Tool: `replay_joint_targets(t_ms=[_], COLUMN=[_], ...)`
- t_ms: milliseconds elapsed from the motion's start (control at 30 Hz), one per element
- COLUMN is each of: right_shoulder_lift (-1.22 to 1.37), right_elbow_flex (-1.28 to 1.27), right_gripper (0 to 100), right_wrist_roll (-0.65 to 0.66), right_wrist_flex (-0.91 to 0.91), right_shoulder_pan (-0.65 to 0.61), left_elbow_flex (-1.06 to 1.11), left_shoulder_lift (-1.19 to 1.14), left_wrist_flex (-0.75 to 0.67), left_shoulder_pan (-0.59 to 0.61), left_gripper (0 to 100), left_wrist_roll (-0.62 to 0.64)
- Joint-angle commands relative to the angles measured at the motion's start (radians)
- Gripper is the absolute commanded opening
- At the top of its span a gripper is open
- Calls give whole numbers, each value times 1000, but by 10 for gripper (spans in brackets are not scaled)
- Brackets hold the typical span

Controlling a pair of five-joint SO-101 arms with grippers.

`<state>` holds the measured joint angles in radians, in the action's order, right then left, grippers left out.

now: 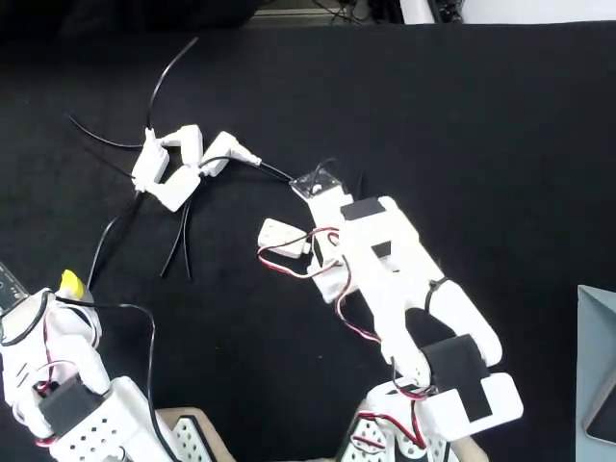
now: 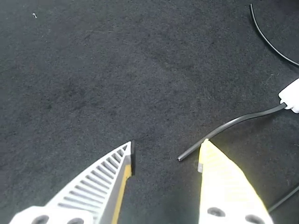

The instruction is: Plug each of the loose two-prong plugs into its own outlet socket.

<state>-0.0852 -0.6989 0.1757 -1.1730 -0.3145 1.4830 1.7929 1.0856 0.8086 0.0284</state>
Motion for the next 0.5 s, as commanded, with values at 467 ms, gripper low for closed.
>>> replay_joint_targets(t_ms=[467], right_shoulder_lift=[-1], right_elbow_flex=[38], right_gripper=[247], right_wrist_roll=[-52], right_wrist_flex=[-60], right_shoulder_pan=[-29], left_elbow_flex=[-4], left_shoulder_lift=[3], left_wrist_flex=[5], left_shoulder_pan=[1], left_gripper=[234], left_wrist_roll=[-6])
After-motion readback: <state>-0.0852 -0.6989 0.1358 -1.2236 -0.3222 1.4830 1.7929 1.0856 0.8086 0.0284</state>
